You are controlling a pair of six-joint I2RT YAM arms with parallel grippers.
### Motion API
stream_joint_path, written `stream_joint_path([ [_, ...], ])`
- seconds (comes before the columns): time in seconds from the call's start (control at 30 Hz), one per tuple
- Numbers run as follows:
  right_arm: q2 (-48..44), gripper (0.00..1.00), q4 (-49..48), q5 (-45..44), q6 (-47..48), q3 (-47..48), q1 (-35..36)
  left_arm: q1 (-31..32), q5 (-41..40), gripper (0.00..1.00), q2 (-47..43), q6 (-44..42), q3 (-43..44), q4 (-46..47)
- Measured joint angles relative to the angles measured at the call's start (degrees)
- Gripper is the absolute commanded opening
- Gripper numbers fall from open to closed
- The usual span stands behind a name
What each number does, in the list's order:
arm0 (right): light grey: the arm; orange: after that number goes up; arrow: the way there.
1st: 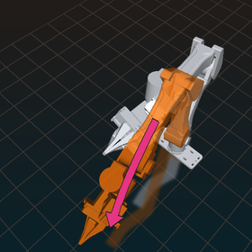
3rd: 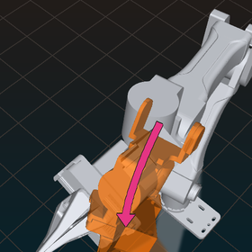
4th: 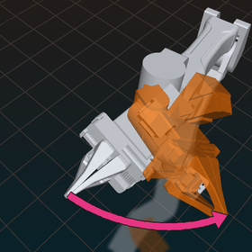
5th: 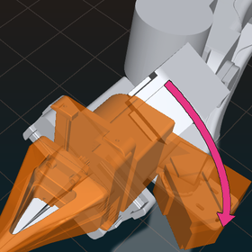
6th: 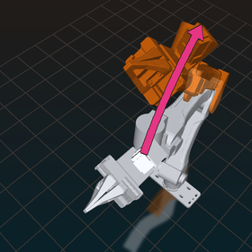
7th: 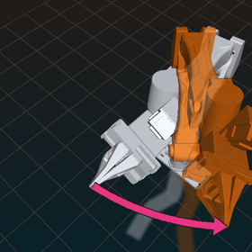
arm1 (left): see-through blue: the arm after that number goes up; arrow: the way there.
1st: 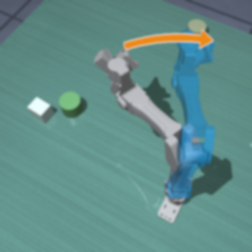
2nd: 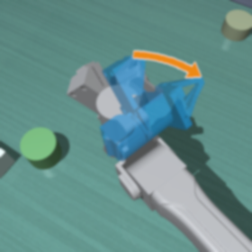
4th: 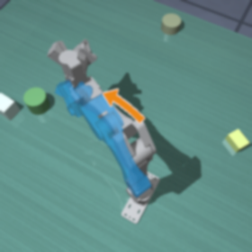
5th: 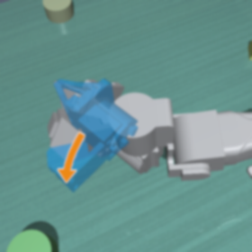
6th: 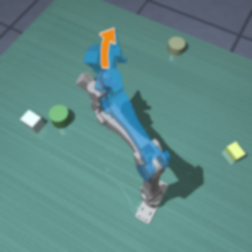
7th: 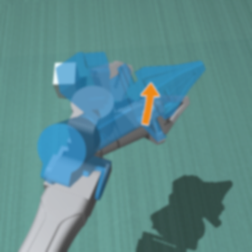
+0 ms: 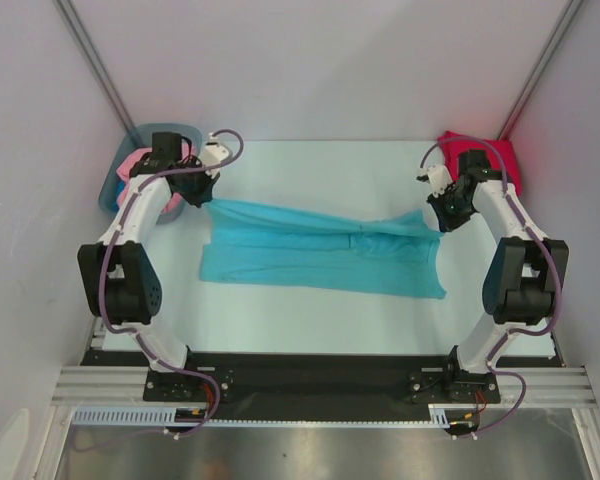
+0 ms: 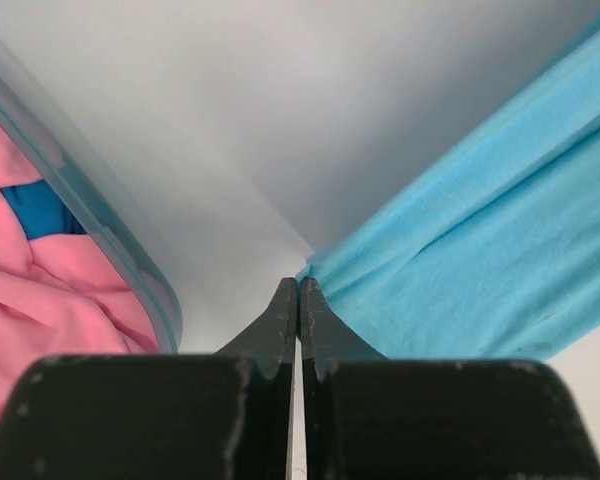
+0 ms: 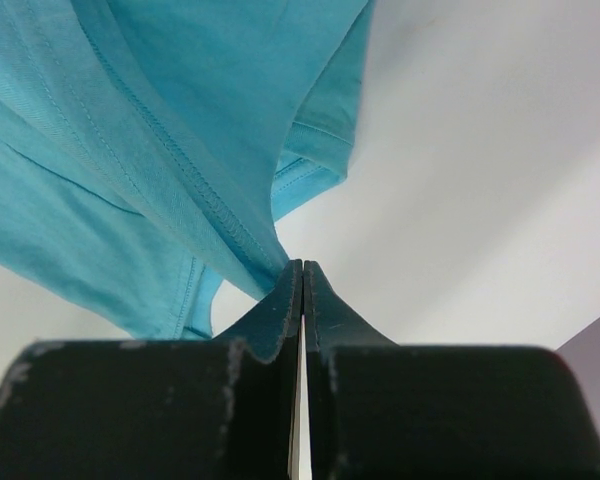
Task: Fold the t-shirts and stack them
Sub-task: Fold the tshirt
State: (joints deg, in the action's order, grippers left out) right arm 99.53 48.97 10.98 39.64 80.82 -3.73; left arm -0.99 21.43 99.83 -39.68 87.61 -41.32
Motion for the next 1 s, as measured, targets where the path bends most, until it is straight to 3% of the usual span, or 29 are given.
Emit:
stream_joint_path([
  [0.53,0.00,0.00,1.66,-0.48,1.14,-0.07,1.75,0.20,1.11,0.00,4.68,-13.81,1.11,-15.15],
  [1.0,-0.31,0.00,7.32,-0.46,4.87,-0.04,3.52,1.16,-3.06,0.00,8.90,-14.43,3.26,-15.34],
])
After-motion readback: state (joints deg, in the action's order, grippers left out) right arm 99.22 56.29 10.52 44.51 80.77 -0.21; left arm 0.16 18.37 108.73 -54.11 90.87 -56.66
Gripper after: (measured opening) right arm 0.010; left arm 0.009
